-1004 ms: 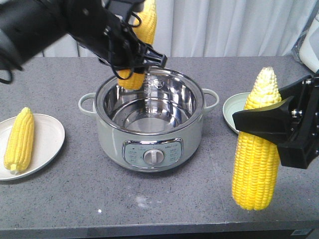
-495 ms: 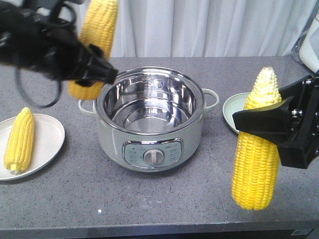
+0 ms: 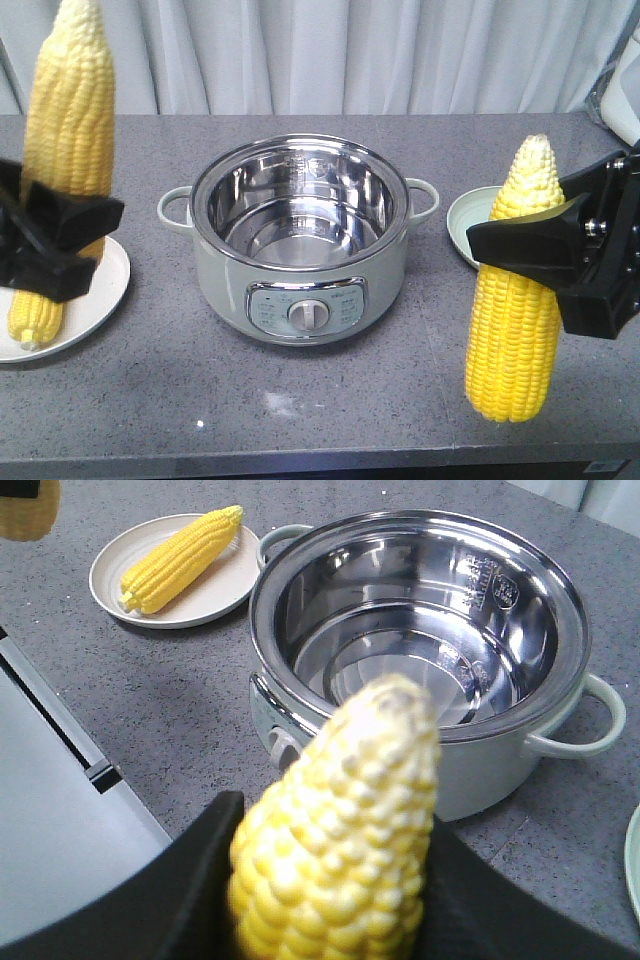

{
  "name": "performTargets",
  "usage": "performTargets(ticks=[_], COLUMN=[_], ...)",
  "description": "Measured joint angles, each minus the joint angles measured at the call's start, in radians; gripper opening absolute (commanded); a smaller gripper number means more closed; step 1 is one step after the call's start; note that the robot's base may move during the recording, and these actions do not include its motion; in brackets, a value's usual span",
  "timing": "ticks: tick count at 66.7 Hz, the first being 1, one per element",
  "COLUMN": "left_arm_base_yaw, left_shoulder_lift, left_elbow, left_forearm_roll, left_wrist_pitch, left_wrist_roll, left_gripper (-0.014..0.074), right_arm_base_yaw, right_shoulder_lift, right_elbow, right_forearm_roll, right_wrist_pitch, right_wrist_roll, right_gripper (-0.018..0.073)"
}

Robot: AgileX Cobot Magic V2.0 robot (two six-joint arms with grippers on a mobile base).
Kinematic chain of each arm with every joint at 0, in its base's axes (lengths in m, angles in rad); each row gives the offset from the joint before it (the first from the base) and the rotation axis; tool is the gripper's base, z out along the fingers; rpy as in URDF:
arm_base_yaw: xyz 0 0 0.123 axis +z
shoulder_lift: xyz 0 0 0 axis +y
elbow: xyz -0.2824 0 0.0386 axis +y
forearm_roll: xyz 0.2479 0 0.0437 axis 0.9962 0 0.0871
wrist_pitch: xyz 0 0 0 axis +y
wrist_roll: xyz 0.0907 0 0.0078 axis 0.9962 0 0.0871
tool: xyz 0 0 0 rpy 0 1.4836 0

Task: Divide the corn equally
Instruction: 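Hold both cobs raised in the left and right grippers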

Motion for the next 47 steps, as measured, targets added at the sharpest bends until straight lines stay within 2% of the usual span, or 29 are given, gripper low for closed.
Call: performTargets(ticks=[47], left_arm_base_yaw=[0.000], left_shoulder_lift=[-0.050], left_elbow=[0.033], left_forearm_roll=[0.001], left_wrist_pitch=[0.012], left_wrist_roll=[0.001], left_gripper=[0.0317], right_arm_base_yaw=[0.000], right_shoulder_lift=[0.000], right_elbow=[0.000], right_forearm_roll=[0.000], right_wrist_pitch=[0.000], right_wrist_roll=[0.000], right_gripper=[0.0158])
